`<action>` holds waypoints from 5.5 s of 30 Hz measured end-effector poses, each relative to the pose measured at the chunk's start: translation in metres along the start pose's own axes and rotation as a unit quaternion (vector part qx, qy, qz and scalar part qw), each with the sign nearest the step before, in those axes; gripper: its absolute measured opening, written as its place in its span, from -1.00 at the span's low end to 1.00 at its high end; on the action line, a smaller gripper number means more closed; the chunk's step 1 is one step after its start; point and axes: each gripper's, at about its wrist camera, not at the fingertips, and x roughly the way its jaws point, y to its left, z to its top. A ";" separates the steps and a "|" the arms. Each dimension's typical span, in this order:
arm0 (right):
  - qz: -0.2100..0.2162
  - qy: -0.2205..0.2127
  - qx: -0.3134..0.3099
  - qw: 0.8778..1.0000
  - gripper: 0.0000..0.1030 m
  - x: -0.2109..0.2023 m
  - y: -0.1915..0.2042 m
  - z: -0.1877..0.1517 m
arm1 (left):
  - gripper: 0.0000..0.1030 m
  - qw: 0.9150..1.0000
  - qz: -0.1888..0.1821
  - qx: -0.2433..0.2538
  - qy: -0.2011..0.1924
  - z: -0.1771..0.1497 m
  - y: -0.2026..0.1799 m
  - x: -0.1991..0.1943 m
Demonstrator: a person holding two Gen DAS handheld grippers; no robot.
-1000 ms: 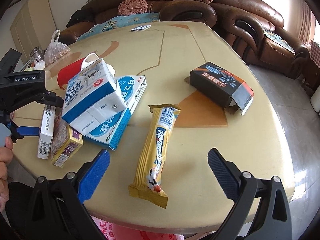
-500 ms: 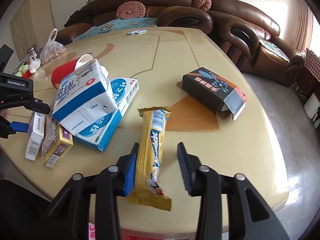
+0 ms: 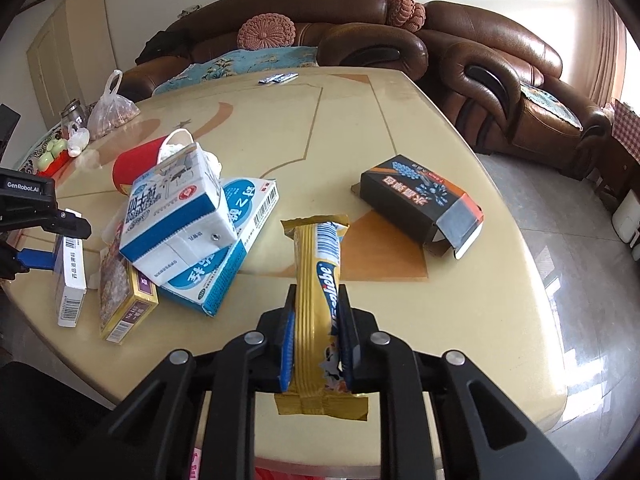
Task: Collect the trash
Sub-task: 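Close the left tool on the medicine box while the right tool grips the yellow wrapper, then carry the medicine box and yellow wrapper with both tools over the pink trash bin, then open both tools to drop the box and wrapper into the bin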
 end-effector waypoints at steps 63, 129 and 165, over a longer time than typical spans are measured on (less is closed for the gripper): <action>0.053 -0.069 -0.058 0.995 -0.65 -0.188 0.055 -0.034 | 0.27 0.978 -0.035 0.177 -0.106 -0.136 -0.012 -0.139; 0.078 0.143 -0.058 0.985 -0.64 -0.060 0.047 -0.145 | 0.27 0.961 0.040 0.265 0.067 -0.211 0.000 0.051; 0.111 0.353 -0.027 0.929 -0.58 0.091 0.039 -0.223 | 0.05 0.935 0.112 0.226 0.248 -0.214 0.016 0.205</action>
